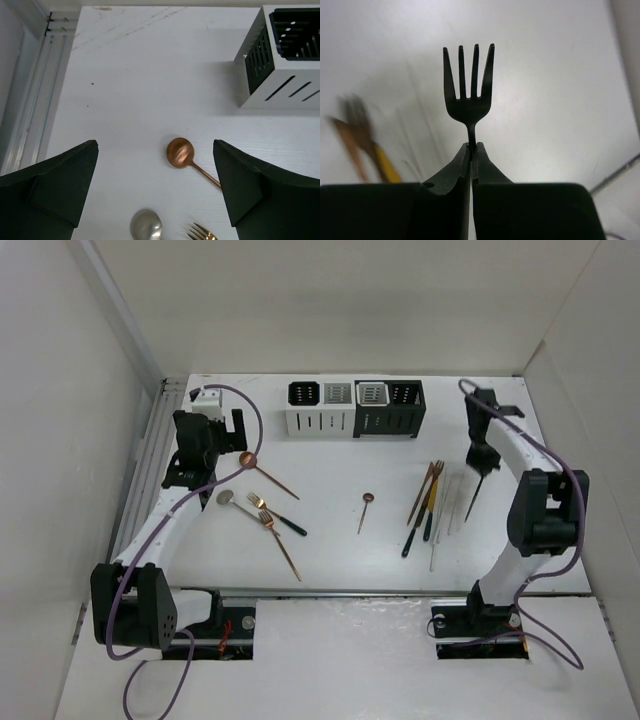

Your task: Sort the eating utensils into containers

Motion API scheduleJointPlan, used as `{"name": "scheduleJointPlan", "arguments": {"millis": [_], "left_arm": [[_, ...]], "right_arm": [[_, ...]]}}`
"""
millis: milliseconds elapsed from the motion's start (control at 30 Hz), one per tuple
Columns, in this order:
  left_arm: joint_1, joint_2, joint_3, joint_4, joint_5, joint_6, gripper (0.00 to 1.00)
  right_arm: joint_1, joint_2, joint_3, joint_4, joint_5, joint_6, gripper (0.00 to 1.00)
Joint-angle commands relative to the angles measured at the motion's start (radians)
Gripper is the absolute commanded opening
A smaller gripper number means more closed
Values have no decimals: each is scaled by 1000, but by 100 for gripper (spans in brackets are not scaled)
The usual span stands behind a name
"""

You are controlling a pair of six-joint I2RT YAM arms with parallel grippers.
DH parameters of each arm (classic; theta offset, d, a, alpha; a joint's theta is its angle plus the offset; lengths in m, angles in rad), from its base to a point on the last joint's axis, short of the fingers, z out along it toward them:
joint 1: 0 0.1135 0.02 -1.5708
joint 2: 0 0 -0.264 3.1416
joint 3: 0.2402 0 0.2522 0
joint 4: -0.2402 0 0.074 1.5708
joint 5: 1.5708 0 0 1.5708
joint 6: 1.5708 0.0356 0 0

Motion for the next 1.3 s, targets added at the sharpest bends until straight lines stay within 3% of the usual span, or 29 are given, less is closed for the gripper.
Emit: {"name": "scheduleJointPlan", "arguments": {"millis": [0, 100, 200, 233, 333, 467, 600, 800, 1100, 1167, 1200, 1267], "left_arm": [[0, -8, 64, -68, 28, -140, 98], [0, 15, 92, -143, 28, -226, 96], [0, 45, 113, -235, 3, -299, 89], [0, 56, 128, -263, 3, -312, 87], [23, 105, 173, -381, 25, -344, 78], [53, 128, 184, -448, 46, -356, 74], [53, 119, 161, -448, 55, -356, 73], [53, 131, 151, -459, 141, -333, 70], [43, 205, 149, -533, 233, -235, 69], [34, 216, 148, -518, 233, -235, 73], [34, 225, 148, -487, 233, -235, 73], [23, 237, 170, -458, 220, -224, 74]], "right_arm": [[70, -98, 266, 13, 238, 0, 0], [185, -98, 449, 88, 292, -60, 0], [305, -87, 483, 384, 292, -179, 0], [327, -87, 457, 582, 280, -207, 0], [353, -6, 462, 823, 222, -224, 0], [353, 132, 595, 839, 210, -200, 0], [344, 240, 618, 839, 210, -209, 0], [344, 281, 496, 888, 210, -171, 0], [367, 329, 439, 897, 128, -147, 0], [376, 318, 417, 897, 128, -147, 8], [376, 303, 408, 897, 128, -147, 21], [376, 288, 381, 897, 128, -147, 39]]}}
